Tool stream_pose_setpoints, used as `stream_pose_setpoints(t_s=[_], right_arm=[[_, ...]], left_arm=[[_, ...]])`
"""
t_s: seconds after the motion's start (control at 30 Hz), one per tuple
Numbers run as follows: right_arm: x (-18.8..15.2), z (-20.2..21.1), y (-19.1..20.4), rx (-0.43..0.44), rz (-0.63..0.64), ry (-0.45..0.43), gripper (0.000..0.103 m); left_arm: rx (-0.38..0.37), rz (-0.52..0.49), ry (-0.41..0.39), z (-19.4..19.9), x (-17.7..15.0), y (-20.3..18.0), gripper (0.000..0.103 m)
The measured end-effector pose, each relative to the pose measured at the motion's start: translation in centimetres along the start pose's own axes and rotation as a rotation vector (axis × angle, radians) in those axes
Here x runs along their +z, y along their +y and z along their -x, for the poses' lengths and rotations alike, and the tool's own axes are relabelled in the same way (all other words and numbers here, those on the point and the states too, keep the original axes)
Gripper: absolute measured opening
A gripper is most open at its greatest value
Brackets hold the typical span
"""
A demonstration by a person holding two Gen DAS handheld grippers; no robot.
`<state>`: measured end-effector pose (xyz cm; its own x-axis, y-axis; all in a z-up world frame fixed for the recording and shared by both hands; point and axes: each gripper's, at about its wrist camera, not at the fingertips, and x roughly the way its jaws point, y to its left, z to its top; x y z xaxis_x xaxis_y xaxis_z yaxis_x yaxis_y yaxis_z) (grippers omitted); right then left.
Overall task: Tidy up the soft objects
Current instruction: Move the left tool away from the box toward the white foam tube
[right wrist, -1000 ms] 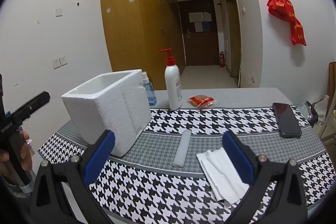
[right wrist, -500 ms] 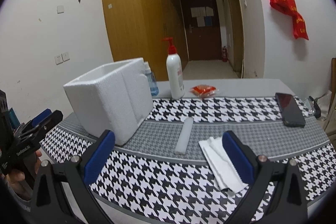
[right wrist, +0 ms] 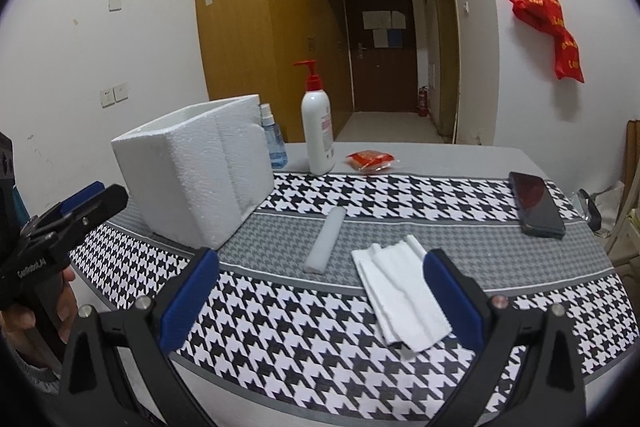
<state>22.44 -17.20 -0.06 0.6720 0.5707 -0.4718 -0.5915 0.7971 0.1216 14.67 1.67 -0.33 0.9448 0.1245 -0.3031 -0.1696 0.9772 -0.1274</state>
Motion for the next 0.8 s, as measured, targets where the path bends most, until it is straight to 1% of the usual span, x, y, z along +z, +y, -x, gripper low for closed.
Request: stream_pose_setpoints(t_s=[0.37,0.53,0.63,0.7,0.8], right_arm=[[-0.5,1.5,-2.7,-0.055,-0.033,-0.009,0.103],[-0.6,2.4,-3.5,-0.081,-0.041,-0.015,0.103],[-0.6,2.8,-4.0,-0.09,-0.043,-0.018,0.103],[-0.4,3.0,-4.2,-0.096,-0.04,-0.024,0.103],[-0.1,3.0,-4.5,-0.086,-0.048,-0.027,0.103]], left_arm=[[-0.092,-0.015,0.059,-2.1,0.2,-2.7,0.102],[-0.11,-0.019,0.066,-2.9,0.1,-4.0,0.102],[-0.132,-0.018,0.096,-3.7,-0.2,-4.5,0.102],[-0.142,-0.029,0.109,-4.2,-0.3,-4.9,0.102],[-0.136,-0.076,0.094,-4.3,-0.3,-5.7,0.102]])
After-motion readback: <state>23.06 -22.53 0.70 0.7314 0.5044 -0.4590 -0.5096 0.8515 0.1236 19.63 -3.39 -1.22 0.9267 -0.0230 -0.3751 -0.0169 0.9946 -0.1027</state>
